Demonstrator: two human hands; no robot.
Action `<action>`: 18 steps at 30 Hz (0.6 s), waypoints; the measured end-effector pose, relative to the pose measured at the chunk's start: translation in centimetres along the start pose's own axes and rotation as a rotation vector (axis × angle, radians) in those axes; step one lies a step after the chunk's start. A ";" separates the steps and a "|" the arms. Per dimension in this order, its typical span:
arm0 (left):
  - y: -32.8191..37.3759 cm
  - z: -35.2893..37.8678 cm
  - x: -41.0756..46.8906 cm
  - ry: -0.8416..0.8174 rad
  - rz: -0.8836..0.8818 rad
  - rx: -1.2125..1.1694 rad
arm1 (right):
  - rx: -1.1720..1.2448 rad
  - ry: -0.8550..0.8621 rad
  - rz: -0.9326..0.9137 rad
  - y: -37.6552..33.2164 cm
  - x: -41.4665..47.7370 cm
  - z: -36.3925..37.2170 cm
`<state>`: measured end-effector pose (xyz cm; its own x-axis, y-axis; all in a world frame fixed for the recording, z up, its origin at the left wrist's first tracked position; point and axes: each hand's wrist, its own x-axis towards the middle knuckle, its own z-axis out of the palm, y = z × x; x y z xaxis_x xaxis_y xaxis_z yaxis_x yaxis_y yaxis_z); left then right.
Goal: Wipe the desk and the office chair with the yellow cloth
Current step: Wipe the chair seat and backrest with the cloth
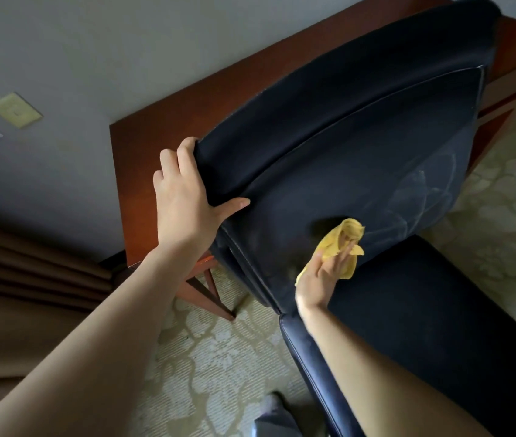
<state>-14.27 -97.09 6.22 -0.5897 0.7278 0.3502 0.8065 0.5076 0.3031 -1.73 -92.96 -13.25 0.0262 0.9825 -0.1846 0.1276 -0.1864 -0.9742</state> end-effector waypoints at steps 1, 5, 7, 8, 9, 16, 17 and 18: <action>0.0 0.0 0.0 0.000 -0.001 0.000 | 0.023 0.047 0.027 -0.5 1.1 -0.1; -0.1 0.0 0.0 -0.004 0.001 -0.005 | 0.154 0.238 0.207 -3.4 5.0 -0.3; -0.1 0.0 0.0 -0.006 0.001 -0.005 | 0.147 0.276 0.237 -5.1 5.8 -0.3; -0.1 0.0 0.0 -0.008 0.003 -0.006 | 0.134 0.280 0.204 -5.9 5.8 -0.1; -0.1 0.0 0.0 -0.012 0.006 -0.008 | 0.122 0.281 0.153 -6.6 5.6 0.1; 0.0 -0.2 0.0 -0.018 0.020 0.005 | 0.031 0.135 -0.270 -9.8 -0.8 3.0; -0.1 -0.2 0.0 -0.014 0.026 0.008 | 0.004 0.096 -0.338 -9.8 -1.9 3.4; -0.1 -0.2 0.0 -0.009 0.040 0.014 | -0.030 0.041 -0.401 -9.7 -3.0 3.8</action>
<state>-14.39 -97.28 6.38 -0.5568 0.7515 0.3539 0.8299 0.4845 0.2766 -6.85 -94.06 -3.73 0.0079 0.9764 0.2157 0.1648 0.2115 -0.9634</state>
